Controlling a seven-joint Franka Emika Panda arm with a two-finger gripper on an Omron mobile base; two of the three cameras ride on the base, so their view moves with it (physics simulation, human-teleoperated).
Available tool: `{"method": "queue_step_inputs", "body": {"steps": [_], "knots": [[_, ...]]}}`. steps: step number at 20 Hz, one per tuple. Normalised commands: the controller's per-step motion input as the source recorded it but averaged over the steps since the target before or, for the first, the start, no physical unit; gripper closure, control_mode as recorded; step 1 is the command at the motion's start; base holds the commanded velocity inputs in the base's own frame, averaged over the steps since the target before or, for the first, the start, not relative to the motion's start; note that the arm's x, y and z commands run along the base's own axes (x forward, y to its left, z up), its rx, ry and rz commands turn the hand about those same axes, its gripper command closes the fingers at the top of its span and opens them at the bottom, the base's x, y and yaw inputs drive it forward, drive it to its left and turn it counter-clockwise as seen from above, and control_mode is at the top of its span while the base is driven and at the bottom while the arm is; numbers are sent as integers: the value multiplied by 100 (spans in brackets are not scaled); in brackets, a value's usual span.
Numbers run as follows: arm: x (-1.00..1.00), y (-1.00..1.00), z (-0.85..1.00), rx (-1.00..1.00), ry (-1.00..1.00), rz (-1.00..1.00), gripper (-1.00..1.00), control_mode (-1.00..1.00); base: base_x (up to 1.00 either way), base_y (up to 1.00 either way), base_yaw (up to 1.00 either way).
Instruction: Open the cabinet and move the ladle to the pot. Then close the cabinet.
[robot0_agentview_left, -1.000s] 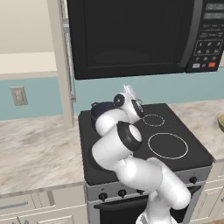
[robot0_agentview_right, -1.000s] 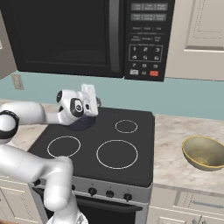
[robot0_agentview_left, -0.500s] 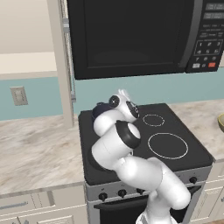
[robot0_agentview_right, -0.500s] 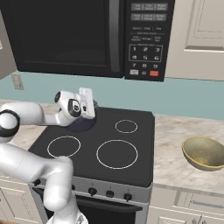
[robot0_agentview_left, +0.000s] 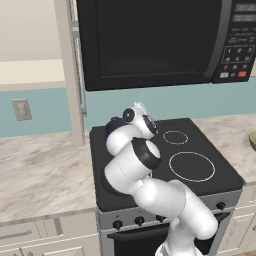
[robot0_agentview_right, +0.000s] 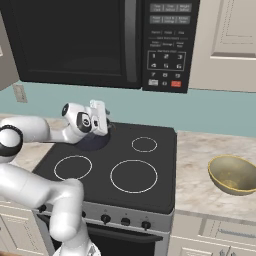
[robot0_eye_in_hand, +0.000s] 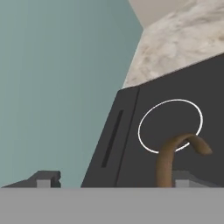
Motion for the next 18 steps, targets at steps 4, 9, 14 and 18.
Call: {"method": "queue_step_inputs", "body": {"steps": [4,9,14,18], "knots": [[-5,0,12,0,0,0,-100,-100,0,0,0],[-43,-1,44,0,0,3,-100,-100,0,0,0],[-54,-4,56,0,5,6,-100,-100,0,0,0],[-50,-30,57,1,18,6,-100,-100,0,0,0]]}}
